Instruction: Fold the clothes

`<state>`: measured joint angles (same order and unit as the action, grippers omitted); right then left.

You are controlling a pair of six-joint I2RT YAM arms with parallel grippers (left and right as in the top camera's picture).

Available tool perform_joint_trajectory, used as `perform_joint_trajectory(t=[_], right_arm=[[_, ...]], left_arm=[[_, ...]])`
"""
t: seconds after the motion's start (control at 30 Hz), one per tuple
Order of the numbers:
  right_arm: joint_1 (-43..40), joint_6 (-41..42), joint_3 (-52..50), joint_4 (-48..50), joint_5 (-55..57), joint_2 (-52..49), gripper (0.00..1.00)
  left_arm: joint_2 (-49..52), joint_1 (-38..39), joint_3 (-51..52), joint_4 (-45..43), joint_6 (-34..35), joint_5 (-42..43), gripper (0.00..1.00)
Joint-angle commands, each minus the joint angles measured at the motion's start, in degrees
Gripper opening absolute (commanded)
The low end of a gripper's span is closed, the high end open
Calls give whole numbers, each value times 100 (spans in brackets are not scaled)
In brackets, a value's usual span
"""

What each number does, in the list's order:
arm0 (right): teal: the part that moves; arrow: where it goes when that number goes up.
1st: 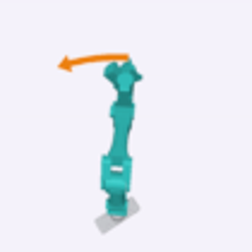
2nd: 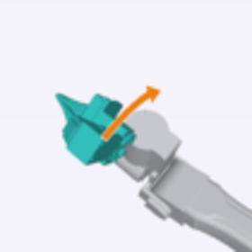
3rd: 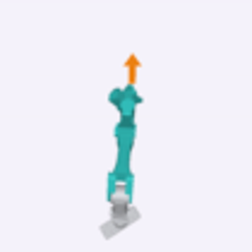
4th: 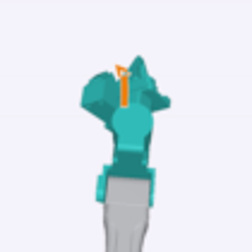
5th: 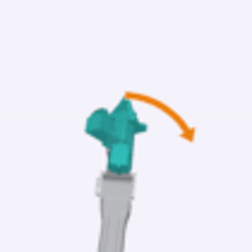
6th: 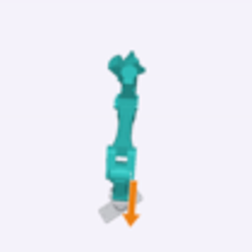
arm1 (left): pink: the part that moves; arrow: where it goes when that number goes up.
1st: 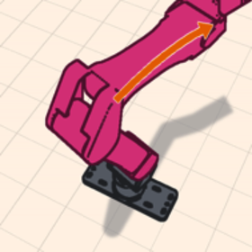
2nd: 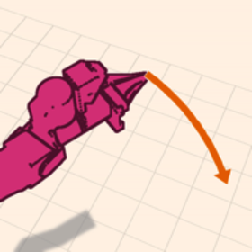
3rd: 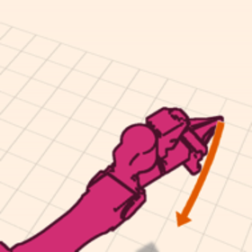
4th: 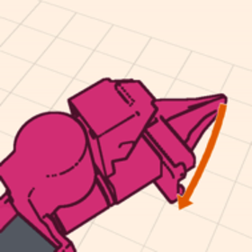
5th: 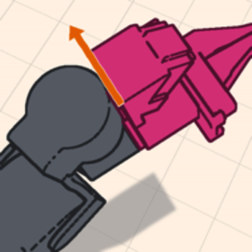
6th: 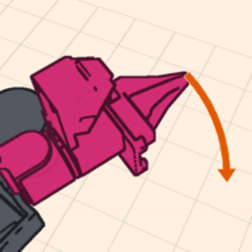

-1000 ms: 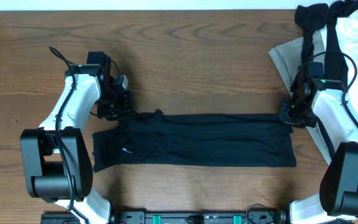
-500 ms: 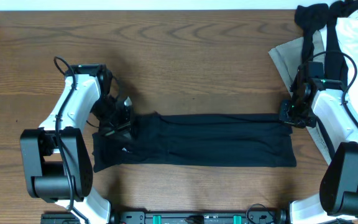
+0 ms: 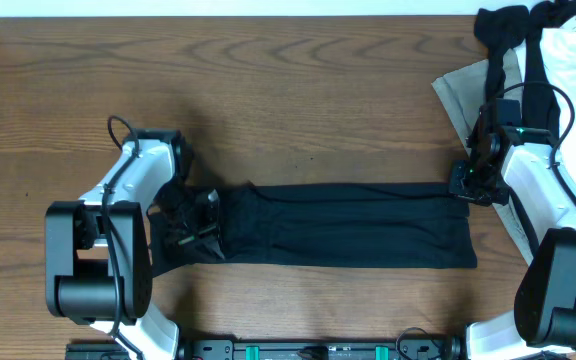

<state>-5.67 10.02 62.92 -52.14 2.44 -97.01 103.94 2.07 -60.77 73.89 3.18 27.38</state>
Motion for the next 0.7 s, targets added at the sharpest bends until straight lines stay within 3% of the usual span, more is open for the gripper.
perform_joint_trajectory(t=[0.0, 0.43, 0.47, 0.5, 0.53, 0.67], right_arm=[[-42, 20, -15, 7, 81, -13, 15], [-42, 20, -15, 22, 81, -13, 16], [-42, 20, -15, 26, 81, -13, 15], [-42, 20, -15, 28, 81, -13, 15], [-42, 20, -15, 28, 81, -13, 16], [-42, 20, -15, 26, 79, -13, 15]], left_arm=[[-35, 4, 74, 31, -17, -109, 22], [-1530, 0, -697, -229, 15, -111, 23], [-1690, 0, -697, -439, 13, -142, 29], [-1788, 2, -697, -603, 13, -243, 46], [-1873, 2, -697, -772, 13, -420, 55], [-1838, 0, -695, -1084, 107, -1051, 56]])
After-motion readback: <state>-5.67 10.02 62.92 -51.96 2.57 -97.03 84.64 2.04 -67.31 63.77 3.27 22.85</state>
